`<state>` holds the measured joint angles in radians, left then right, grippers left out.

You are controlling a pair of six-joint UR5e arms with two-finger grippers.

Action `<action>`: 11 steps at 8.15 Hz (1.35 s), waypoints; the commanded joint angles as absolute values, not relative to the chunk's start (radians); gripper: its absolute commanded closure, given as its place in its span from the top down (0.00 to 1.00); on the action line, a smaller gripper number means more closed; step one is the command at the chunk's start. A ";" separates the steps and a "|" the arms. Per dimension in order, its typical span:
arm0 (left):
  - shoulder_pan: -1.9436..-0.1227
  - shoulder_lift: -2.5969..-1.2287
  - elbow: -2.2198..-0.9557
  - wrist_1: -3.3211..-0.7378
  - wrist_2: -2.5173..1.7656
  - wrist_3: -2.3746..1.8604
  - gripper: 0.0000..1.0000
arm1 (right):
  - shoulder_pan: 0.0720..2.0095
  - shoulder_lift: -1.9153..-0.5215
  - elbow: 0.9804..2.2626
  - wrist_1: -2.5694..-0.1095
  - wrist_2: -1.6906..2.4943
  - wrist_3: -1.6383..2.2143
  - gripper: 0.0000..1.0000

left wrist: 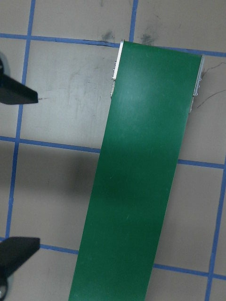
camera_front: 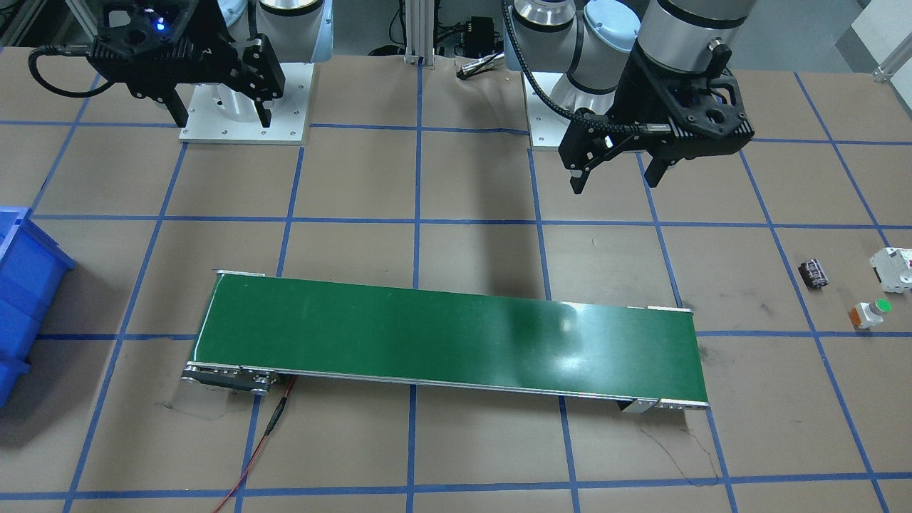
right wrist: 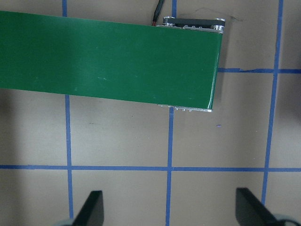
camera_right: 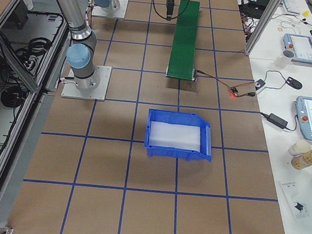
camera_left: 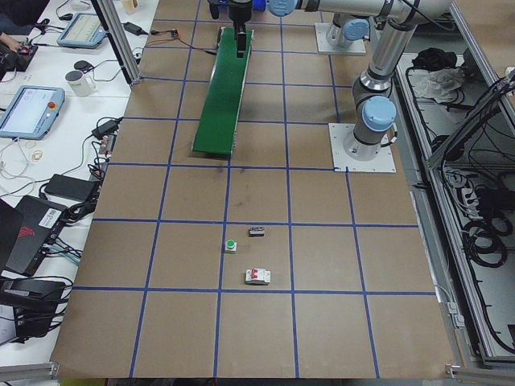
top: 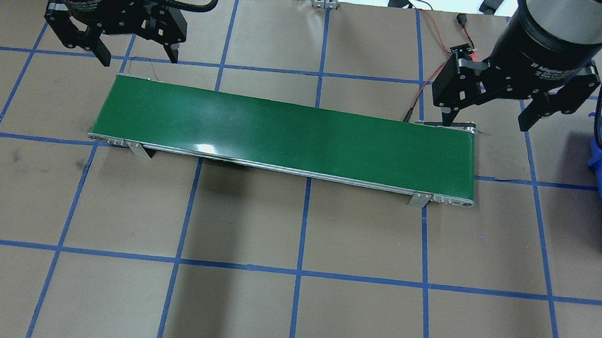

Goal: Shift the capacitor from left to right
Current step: 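Move the left gripper out toward the brown capacitor beside the table edge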

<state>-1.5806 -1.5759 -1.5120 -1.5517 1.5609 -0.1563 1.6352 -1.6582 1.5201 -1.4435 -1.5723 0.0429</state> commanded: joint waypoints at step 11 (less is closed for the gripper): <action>-0.801 -1.797 -1.772 -1.076 1.577 0.545 1.00 | 1.635 -1.658 1.520 -1.442 -1.574 0.041 1.00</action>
<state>-0.8959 -1.7119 -1.7558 -1.2137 1.5774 0.4002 1.6352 -1.6582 1.5202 -1.4420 -1.5737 0.0429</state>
